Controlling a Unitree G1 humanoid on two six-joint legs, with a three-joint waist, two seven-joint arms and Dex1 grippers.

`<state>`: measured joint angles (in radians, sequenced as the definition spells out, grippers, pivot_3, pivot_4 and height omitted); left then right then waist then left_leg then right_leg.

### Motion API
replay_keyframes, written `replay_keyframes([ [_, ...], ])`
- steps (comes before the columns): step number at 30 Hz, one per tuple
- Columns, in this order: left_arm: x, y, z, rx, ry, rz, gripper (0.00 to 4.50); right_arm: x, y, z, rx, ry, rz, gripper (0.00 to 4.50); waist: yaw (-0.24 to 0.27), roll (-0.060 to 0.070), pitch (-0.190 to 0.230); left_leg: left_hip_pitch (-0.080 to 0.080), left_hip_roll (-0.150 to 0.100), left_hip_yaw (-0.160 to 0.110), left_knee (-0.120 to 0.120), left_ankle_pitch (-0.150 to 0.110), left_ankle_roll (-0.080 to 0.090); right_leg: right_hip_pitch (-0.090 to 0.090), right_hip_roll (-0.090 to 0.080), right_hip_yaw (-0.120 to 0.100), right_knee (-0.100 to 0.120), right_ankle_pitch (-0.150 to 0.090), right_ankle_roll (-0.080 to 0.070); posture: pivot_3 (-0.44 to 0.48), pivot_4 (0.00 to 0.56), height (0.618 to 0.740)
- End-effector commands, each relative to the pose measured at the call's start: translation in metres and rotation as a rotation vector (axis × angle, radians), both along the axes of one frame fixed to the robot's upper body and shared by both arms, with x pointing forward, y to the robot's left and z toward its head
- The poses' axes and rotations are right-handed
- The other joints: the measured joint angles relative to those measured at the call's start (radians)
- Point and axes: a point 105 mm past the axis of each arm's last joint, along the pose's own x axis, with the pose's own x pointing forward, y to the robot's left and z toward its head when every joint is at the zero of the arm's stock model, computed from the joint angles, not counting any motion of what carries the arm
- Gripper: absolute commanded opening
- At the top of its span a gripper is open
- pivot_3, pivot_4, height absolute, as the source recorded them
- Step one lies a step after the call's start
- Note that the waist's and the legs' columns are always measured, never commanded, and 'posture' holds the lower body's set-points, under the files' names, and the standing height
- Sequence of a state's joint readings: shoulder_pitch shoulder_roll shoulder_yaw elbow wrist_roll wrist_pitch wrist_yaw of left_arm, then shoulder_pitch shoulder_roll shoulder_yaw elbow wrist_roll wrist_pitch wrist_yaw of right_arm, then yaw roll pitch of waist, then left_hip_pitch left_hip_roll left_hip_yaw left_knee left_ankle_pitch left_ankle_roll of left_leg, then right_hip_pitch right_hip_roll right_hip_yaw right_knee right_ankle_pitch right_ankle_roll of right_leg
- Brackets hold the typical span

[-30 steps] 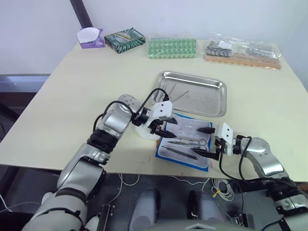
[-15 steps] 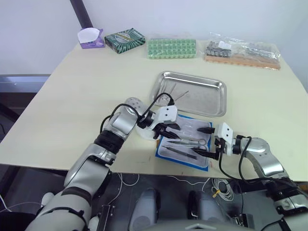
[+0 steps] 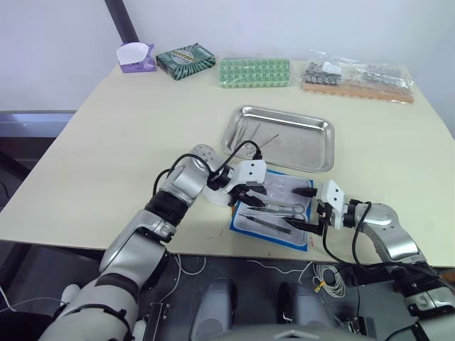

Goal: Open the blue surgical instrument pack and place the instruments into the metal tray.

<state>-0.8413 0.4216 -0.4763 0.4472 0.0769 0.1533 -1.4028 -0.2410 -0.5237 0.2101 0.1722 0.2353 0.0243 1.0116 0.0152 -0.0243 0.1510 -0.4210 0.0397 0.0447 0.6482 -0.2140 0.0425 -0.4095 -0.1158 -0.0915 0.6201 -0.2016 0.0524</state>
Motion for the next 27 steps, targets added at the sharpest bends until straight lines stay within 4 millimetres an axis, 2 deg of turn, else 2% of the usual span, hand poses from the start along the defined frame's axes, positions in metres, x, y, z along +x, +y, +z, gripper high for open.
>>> replay_keyframes([
  [1, -0.001, -0.002, 0.003, 0.023, -0.010, -0.029, 0.32, -0.022, -0.018, -0.059, -0.149, 0.224, -0.057, 4.50, 0.000, 0.000, 0.000, 0.000, 0.001, 0.000, 0.001, 0.000, 0.000, 0.000, 0.000, 0.000, 0.000, 0.000, 0.000, 0.000, 0.150, 0.740],
  [3, -0.001, -0.003, 0.005, 0.020, -0.013, -0.036, 0.04, -0.022, -0.018, -0.059, -0.150, 0.224, -0.056, 4.50, 0.000, 0.000, 0.000, 0.000, 0.001, 0.000, 0.001, 0.000, 0.000, 0.000, 0.000, 0.000, 0.000, 0.000, 0.000, 0.000, 0.150, 0.740],
  [17, 0.000, -0.006, 0.029, 0.045, -0.075, -0.032, 0.04, -0.021, -0.015, -0.061, -0.160, 0.229, -0.051, 4.50, -0.001, 0.000, 0.000, 0.000, 0.001, 0.000, 0.001, 0.000, 0.000, 0.000, 0.000, 0.000, 0.001, 0.000, 0.000, 0.000, 0.150, 0.740],
  [20, 0.002, -0.005, 0.032, 0.110, -0.112, -0.028, 0.04, -0.021, -0.016, -0.063, -0.169, 0.234, -0.053, 4.50, -0.001, 0.000, 0.000, 0.000, 0.000, 0.000, 0.001, 0.000, 0.000, 0.000, 0.000, 0.000, 0.001, 0.000, 0.000, 0.000, 0.150, 0.740],
  [27, -0.001, -0.006, 0.039, 0.133, -0.092, -0.039, 0.04, -0.021, -0.016, -0.067, -0.195, 0.249, -0.057, 4.50, -0.003, 0.000, 0.000, 0.000, 0.001, 0.000, 0.001, 0.000, 0.000, 0.000, 0.001, 0.000, 0.002, 0.000, 0.000, 0.000, 0.150, 0.740],
])
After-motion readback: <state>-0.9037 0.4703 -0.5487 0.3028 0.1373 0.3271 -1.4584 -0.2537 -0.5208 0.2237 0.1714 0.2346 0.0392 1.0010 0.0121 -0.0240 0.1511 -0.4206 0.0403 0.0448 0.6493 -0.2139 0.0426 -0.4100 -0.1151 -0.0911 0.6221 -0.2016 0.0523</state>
